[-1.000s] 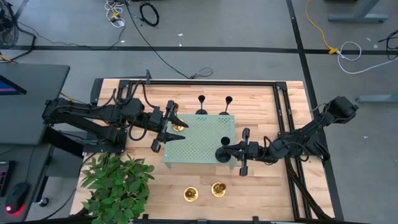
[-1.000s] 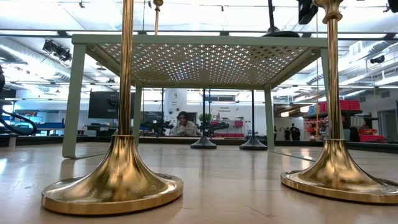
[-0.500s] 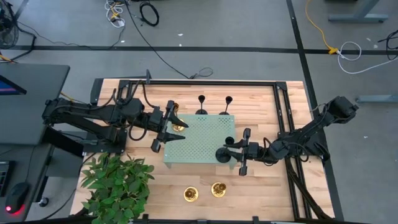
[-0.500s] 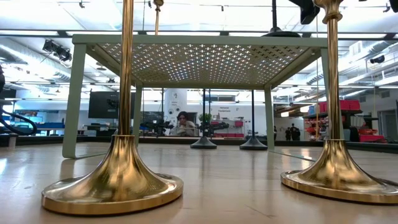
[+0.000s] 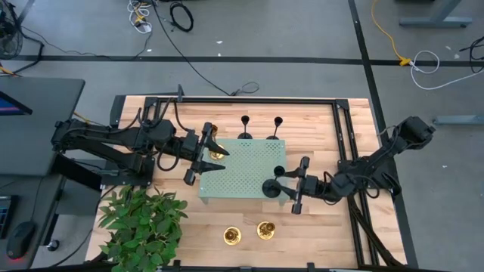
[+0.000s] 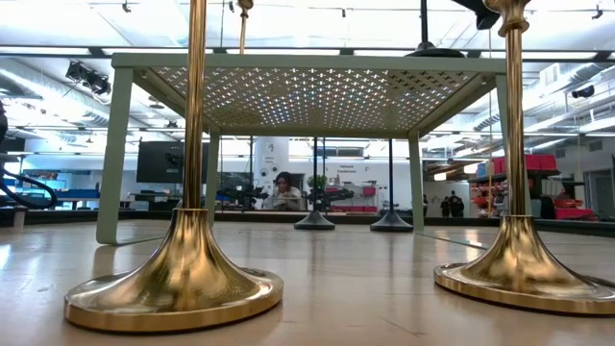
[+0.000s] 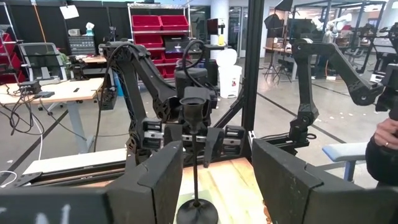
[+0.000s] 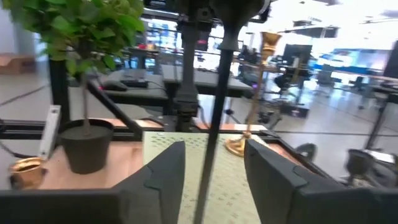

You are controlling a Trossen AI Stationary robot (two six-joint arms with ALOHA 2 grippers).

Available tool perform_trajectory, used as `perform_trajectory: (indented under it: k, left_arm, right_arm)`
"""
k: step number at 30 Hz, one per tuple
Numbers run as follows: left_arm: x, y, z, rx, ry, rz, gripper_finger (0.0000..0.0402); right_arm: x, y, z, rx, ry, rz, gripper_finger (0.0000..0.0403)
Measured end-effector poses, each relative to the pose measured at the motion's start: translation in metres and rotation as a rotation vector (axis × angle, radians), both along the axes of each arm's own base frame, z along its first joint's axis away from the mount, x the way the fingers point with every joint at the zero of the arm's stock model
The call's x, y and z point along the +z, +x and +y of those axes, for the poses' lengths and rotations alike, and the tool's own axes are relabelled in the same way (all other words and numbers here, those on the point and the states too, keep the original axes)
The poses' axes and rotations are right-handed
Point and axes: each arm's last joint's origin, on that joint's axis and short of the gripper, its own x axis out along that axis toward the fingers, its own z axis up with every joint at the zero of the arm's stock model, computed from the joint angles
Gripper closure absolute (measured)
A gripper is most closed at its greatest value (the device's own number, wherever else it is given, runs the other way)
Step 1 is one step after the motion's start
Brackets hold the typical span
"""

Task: Pick & Place candle stick holders
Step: Put the top right black candle holder on the shelf

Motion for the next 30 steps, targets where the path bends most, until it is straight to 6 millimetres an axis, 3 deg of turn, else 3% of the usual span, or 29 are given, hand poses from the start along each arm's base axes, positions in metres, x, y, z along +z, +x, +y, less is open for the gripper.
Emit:
perform_trajectory:
  k: [8, 19, 30]
  left_arm:
    - [0.0, 0.0, 0.0, 0.0, -0.001, 0.001, 0.0207]
    - [0.0, 0.0, 0.0, 0.0, -0.006, 0.006, 0.0207]
    - [0.0, 0.0, 0.0, -0.001, -0.007, 0.006, 0.0207]
  right_arm:
    - [0.006, -0.014, 0.005, -0.187, -0.042, 0.015, 0.0197]
    - [0.006, -0.029, 0.0, -0.416, -0.091, 0.091, 0.0193]
    - [-0.024, -0.078, -0.043, -0.385, 0.069, -0.014, 0.0199]
